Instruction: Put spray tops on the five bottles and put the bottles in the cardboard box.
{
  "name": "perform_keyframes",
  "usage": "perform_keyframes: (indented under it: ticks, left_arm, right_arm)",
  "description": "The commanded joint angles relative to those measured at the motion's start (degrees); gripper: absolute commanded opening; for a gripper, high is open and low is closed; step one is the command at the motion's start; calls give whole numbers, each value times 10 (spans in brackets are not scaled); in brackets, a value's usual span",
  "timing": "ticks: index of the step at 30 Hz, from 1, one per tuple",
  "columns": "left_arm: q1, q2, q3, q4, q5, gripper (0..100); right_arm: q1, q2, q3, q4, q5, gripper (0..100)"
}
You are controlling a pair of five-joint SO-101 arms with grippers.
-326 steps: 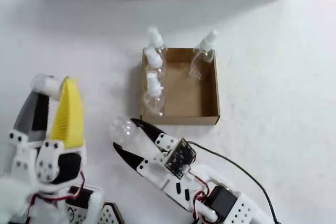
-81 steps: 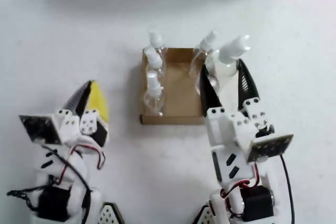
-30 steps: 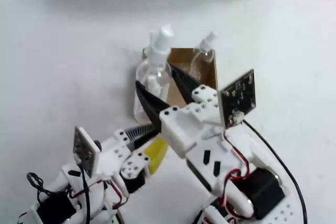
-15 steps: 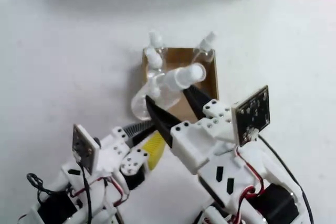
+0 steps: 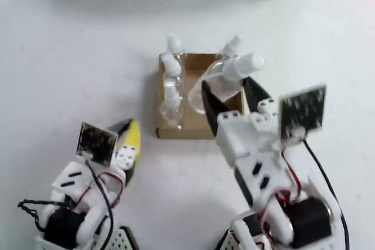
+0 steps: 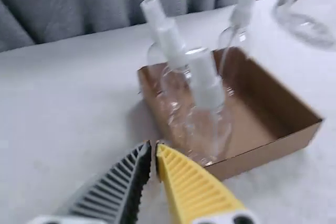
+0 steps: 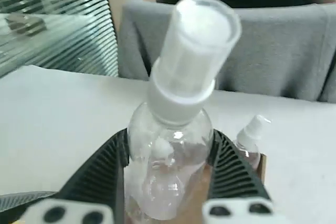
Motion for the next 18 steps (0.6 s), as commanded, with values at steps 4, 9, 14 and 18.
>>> perform_keyframes:
  ticks: [4,9,14,18]
  left_arm:
    - [-122,0,89,-29,-57,23]
    - [-171,0,183,-127,-54,23]
    - [-215,1,208,-152,-53,23]
    - [-219,1,208,-116,-56,24]
  right_arm:
    - [66,88,23,-4,9,15]
    - [67,102,96,-47,19,15]
    - [78,97,150,-87,101,15]
    - [95,102,189,-161,103,15]
